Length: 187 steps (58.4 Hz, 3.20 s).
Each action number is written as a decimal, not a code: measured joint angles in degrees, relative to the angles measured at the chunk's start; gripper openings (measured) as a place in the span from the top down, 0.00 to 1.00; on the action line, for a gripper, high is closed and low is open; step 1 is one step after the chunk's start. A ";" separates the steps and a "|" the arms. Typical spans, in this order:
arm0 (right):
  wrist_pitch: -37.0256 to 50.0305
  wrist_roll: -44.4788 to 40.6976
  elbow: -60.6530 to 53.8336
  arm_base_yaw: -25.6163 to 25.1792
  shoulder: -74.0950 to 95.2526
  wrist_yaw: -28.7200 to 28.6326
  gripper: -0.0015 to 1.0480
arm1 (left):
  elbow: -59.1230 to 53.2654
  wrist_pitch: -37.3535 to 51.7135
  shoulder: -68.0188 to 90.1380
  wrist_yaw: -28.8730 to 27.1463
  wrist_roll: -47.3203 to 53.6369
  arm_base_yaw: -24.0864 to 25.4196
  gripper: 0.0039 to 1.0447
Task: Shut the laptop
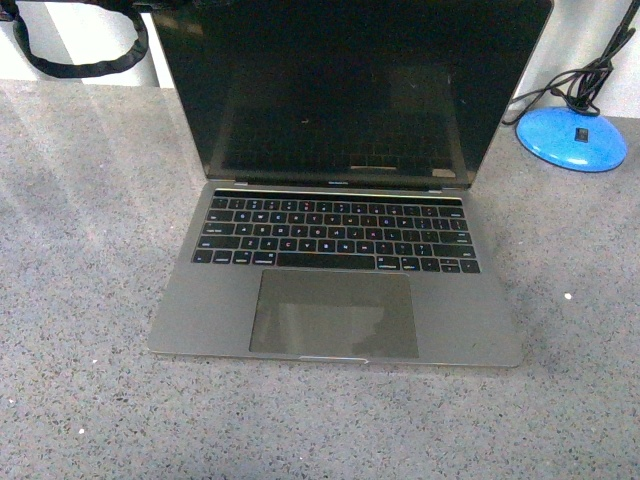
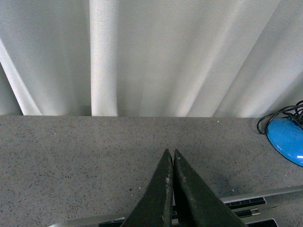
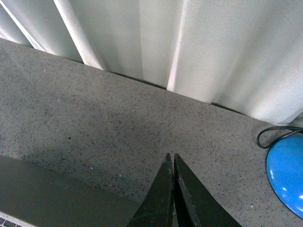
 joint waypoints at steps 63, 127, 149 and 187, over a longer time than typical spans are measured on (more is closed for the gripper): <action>1.73 9.16 -12.66 0.79 -7.30 2.54 0.99 | -4.85 -8.41 -4.39 1.88 0.09 -0.15 0.97; 6.67 19.74 -27.74 2.49 -10.25 0.37 0.99 | -9.44 -12.83 -2.99 1.70 -5.62 1.66 0.97; 7.04 21.22 -28.76 2.14 -6.84 -0.76 0.99 | -10.67 -12.83 -1.49 1.62 -6.60 1.53 0.97; 8.55 21.57 -30.45 2.05 -4.94 -0.81 0.99 | -12.37 -11.34 0.48 1.84 -9.16 0.85 0.97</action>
